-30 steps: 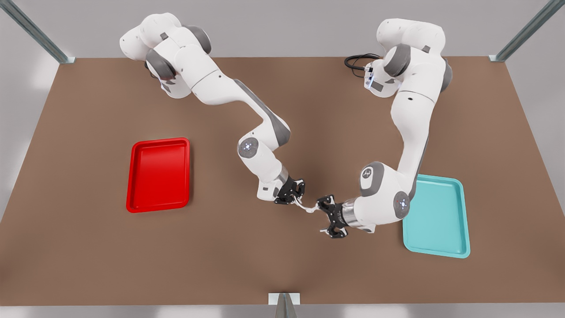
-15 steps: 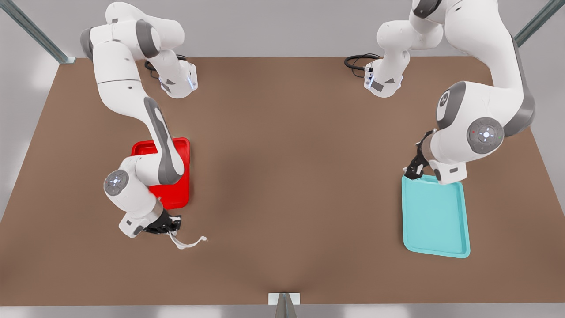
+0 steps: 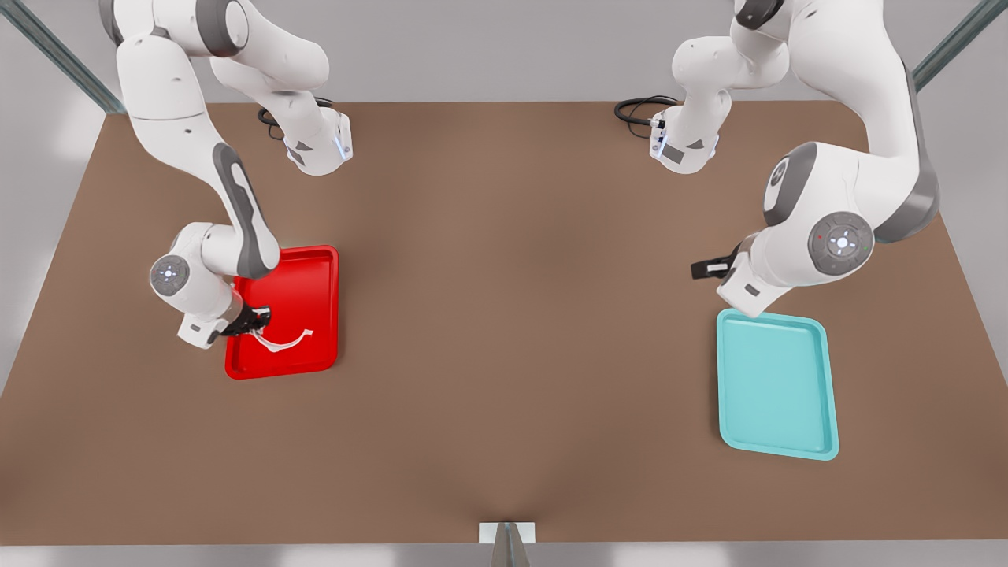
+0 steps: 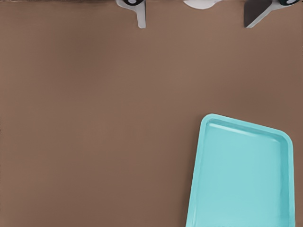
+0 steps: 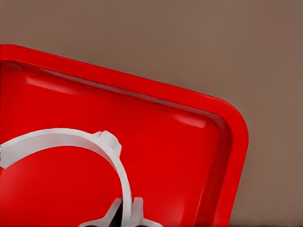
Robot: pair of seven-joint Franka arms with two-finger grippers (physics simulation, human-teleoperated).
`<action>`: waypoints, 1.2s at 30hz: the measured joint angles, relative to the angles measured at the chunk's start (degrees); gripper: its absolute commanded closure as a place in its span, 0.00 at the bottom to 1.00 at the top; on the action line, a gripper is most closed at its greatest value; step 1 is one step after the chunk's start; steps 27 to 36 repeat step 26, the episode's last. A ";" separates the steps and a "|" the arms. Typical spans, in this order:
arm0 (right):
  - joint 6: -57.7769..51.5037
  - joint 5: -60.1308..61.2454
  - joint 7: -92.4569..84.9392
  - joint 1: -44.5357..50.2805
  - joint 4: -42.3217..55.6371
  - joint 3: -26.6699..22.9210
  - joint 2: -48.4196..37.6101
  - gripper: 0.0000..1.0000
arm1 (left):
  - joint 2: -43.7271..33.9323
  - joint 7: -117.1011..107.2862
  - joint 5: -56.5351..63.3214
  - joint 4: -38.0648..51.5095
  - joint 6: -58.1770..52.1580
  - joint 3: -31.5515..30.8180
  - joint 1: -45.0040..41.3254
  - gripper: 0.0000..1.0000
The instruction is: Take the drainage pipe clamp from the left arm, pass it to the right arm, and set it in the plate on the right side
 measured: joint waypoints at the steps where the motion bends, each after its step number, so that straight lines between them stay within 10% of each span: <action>1: 0.83 -0.19 -0.64 0.00 -0.37 0.01 -0.22 0.00 | 0.03 1.98 -0.04 -0.01 -0.13 0.04 0.11 0.00; 7: 2.63 -1.63 -2.60 0.52 2.46 0.23 -1.03 0.00 | 1.06 11.85 -0.89 1.26 -4.17 0.12 1.68 0.00; 15: -28.61 -1.92 0.82 6.53 45.27 0.37 -0.04 0.00 | 2.15 20.19 -0.95 4.20 -9.00 0.03 2.03 0.00; 36: -50.18 -2.82 11.21 5.94 37.30 -0.03 -10.69 0.00 | 2.59 24.72 -2.58 4.29 -11.88 -0.10 1.58 0.00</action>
